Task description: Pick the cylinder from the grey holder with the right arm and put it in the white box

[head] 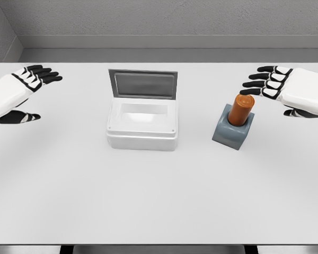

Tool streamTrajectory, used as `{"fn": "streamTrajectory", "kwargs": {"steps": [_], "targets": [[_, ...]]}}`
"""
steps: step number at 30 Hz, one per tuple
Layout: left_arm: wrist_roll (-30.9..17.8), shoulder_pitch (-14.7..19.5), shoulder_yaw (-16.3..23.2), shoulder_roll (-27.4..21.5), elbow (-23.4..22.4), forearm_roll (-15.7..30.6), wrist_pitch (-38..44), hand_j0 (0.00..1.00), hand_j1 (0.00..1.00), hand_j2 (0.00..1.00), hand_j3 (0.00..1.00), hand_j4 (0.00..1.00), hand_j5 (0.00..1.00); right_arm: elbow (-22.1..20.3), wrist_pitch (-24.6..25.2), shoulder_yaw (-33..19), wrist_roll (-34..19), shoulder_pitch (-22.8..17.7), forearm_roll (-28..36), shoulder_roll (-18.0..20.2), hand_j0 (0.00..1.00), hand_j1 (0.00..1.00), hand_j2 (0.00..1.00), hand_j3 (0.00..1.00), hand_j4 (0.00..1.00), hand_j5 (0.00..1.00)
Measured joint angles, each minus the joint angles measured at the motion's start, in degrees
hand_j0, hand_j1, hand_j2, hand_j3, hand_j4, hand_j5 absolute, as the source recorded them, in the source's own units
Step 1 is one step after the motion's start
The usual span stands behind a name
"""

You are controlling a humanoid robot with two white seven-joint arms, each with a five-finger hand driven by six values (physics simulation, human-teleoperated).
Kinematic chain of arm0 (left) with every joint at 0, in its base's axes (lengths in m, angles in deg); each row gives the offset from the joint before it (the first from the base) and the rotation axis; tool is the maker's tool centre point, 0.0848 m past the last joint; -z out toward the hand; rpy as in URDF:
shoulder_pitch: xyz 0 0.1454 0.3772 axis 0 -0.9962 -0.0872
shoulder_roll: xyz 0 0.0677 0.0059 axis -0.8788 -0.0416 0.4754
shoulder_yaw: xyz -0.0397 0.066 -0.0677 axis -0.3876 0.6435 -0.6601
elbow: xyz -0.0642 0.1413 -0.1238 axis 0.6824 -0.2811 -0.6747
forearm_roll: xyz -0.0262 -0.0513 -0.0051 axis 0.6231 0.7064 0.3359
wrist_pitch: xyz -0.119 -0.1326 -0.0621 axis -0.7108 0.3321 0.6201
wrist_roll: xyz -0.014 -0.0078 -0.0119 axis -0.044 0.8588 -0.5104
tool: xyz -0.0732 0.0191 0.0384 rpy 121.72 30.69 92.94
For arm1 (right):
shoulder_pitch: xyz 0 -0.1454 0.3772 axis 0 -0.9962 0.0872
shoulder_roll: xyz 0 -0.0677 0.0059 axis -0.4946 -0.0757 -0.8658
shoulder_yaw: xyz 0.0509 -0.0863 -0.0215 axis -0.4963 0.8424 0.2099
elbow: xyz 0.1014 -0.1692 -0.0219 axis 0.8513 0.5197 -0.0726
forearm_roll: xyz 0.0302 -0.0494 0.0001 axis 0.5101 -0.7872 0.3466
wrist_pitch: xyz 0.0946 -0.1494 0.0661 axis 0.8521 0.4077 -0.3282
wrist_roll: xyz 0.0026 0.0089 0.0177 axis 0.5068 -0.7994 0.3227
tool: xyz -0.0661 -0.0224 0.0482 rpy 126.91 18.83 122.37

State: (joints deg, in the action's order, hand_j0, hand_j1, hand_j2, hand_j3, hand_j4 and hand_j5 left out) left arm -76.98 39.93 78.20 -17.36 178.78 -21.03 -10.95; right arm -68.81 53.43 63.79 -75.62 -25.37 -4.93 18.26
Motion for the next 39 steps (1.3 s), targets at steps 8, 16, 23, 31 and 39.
{"fn": "streamTrajectory", "kwargs": {"steps": [8,16,23,31,39], "targets": [[-3.42,0.09,0.21,0.34,-0.09,2.45,0.00,1.00,1.00,1.00,1.00,1.00,1.00,0.15,0.00,-0.21,0.28,0.78,0.42,-0.43,1.00,1.00,1.00,1.00,1.00,1.00],[-29.75,2.81,2.29,3.00,-0.10,23.16,-0.12,1.00,1.00,1.00,1.00,1.00,1.00,3.98,-0.06,-1.10,-26.75,11.15,0.60,-8.73,0.99,0.99,0.99,0.99,0.99,0.99],[-33.24,3.07,3.24,6.84,-0.21,35.46,-0.13,1.00,1.00,1.00,1.00,1.00,1.00,7.79,-0.11,-0.54,-32.20,15.73,-1.40,-15.17,0.99,0.99,0.99,0.99,0.99,0.99],[-33.58,9.58,3.58,10.46,-5.39,43.59,12.59,1.00,1.00,1.00,1.00,1.00,1.00,7.30,-0.12,4.86,-32.74,16.44,-6.11,-18.37,0.99,0.99,0.99,0.99,0.99,0.99],[-33.60,12.04,3.73,12.42,-12.28,50.84,21.21,1.00,1.00,1.00,1.00,1.00,1.00,7.46,-0.12,7.24,-32.78,16.44,-8.37,-19.92,0.98,0.98,0.98,0.98,0.98,0.98]]}}
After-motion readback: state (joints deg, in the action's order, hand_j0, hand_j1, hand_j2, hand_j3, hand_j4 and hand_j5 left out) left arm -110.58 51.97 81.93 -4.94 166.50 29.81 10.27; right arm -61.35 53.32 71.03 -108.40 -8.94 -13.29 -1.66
